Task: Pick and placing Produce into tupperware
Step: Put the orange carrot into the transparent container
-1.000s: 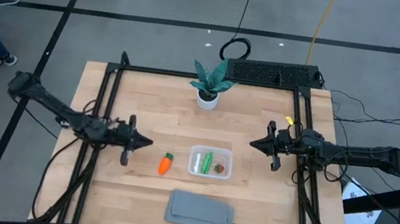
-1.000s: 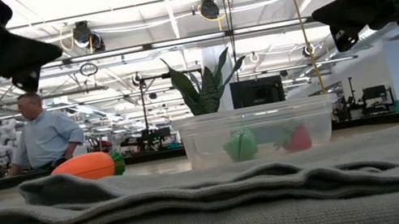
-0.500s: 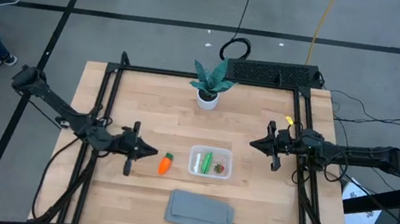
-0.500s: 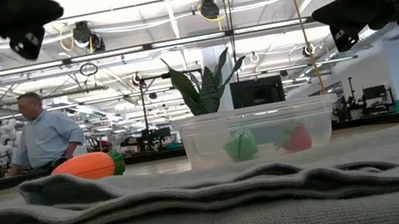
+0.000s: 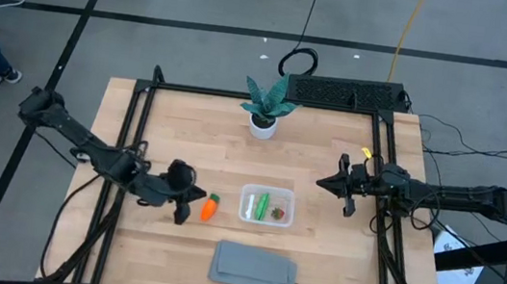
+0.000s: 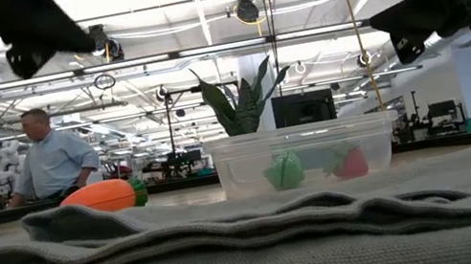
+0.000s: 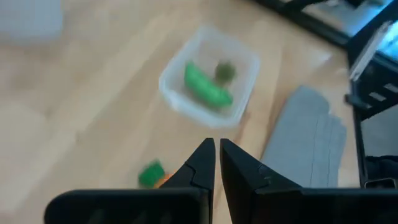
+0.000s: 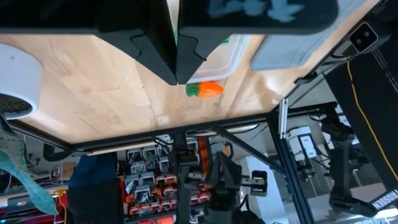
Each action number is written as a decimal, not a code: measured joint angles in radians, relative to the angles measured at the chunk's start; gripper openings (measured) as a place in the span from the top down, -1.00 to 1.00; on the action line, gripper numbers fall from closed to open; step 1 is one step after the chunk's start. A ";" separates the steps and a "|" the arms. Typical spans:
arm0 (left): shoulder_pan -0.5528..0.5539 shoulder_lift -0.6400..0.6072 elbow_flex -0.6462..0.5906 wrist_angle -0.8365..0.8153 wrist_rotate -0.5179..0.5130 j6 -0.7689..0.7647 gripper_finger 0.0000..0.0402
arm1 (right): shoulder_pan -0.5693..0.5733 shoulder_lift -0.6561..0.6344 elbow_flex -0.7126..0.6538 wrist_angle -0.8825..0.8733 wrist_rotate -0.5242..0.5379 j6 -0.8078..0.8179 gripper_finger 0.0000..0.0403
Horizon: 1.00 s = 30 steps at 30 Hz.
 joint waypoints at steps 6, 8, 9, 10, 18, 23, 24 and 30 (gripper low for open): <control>0.038 0.094 0.001 -0.017 0.163 -0.079 0.87 | 0.000 0.000 0.000 -0.016 0.000 0.003 1.00; 0.049 0.135 0.001 -0.017 0.214 -0.089 0.87 | 0.000 0.000 0.000 -0.025 0.000 0.008 1.00; 0.052 0.155 0.001 -0.018 0.238 -0.091 0.87 | 0.000 0.000 0.000 -0.029 0.000 0.008 1.00; 0.055 0.175 0.001 -0.017 0.256 -0.085 0.87 | 0.000 0.000 0.000 -0.031 0.000 0.008 1.00; 0.091 0.244 0.001 -0.004 0.266 -0.054 0.87 | 0.000 0.000 0.000 -0.033 0.000 0.008 1.00; 0.123 0.232 0.001 -0.001 0.268 -0.096 0.79 | 0.000 0.000 0.000 -0.033 0.000 0.008 1.00; 0.129 0.232 0.001 -0.001 0.277 -0.099 0.74 | 0.000 0.000 0.000 -0.033 0.000 0.008 1.00; 0.158 0.233 0.001 -0.004 0.383 -0.105 0.26 | 0.000 0.000 0.000 -0.033 0.000 0.008 1.00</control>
